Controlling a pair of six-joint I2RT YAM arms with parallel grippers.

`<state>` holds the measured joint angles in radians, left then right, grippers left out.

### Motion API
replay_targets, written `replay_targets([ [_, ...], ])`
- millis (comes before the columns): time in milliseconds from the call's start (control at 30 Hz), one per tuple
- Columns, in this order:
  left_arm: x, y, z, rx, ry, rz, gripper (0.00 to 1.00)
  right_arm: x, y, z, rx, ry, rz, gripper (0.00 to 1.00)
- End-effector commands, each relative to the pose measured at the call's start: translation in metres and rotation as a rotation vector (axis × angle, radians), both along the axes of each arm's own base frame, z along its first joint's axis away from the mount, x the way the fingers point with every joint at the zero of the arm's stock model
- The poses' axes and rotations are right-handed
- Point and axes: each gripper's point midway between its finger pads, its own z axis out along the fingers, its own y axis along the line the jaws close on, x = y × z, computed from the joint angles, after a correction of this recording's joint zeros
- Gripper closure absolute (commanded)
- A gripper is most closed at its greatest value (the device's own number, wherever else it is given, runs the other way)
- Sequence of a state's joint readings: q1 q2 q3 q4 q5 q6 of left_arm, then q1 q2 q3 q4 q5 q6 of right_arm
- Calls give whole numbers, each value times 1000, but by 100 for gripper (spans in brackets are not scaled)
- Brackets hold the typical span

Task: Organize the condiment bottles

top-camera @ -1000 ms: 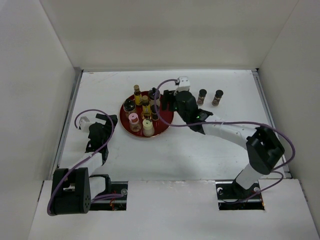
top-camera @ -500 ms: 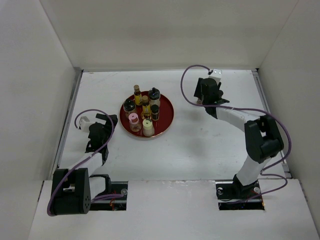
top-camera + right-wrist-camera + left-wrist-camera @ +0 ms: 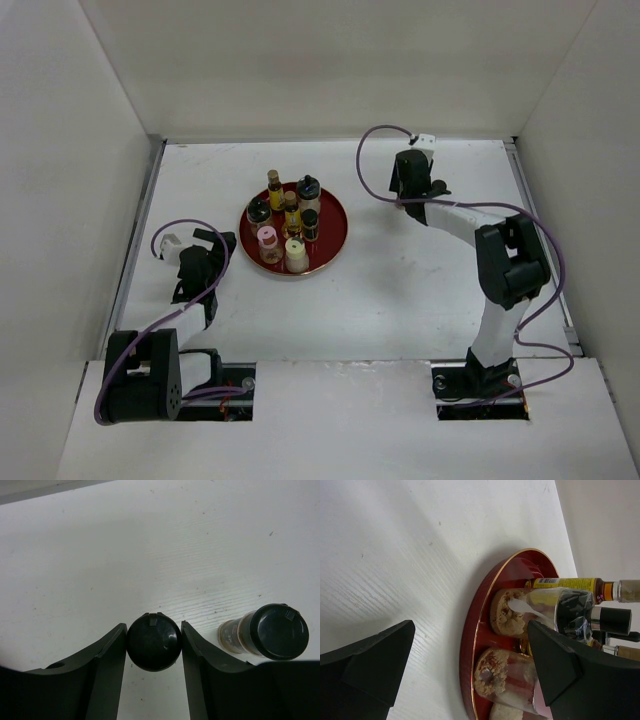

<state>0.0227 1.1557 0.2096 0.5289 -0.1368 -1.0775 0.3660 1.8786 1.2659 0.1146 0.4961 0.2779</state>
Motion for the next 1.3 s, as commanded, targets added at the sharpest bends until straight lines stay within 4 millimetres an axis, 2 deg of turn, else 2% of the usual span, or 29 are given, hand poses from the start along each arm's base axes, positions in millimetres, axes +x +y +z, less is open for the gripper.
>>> replay_targets([
  [0,10,-1,17,3,-62,-10,0,12,0,20,7,-51,-1,55],
  [133,10,-1,19,10,-69,-7,0,9,-1,17,-7,-36,2,53],
  [233,10,-3,18,2,-65,-12,0,6,-2,19,2,-36,-7,60],
  [367,9,1,21,11,-77,0,0,-3,5,45,36,-94,5,61],
  [533,8,-1,21,11,-77,-4,0,-16,34,86,78,-165,81,61],
  [633,9,-1,20,8,-72,-6,0,-27,63,107,118,-200,154,61],
  [700,9,-3,19,4,-70,-13,0,-35,88,114,152,-211,217,61],
  [867,9,-2,19,6,-71,-9,0,-48,153,105,212,-192,348,61],
  [1000,8,-1,23,11,-83,-4,0,-50,191,88,220,-175,411,61],
  [1167,7,0,24,4,-87,-7,0,-52,215,76,227,-166,457,61],
  [1267,7,0,24,8,-85,-3,0,-52,219,64,199,-149,458,61],
])
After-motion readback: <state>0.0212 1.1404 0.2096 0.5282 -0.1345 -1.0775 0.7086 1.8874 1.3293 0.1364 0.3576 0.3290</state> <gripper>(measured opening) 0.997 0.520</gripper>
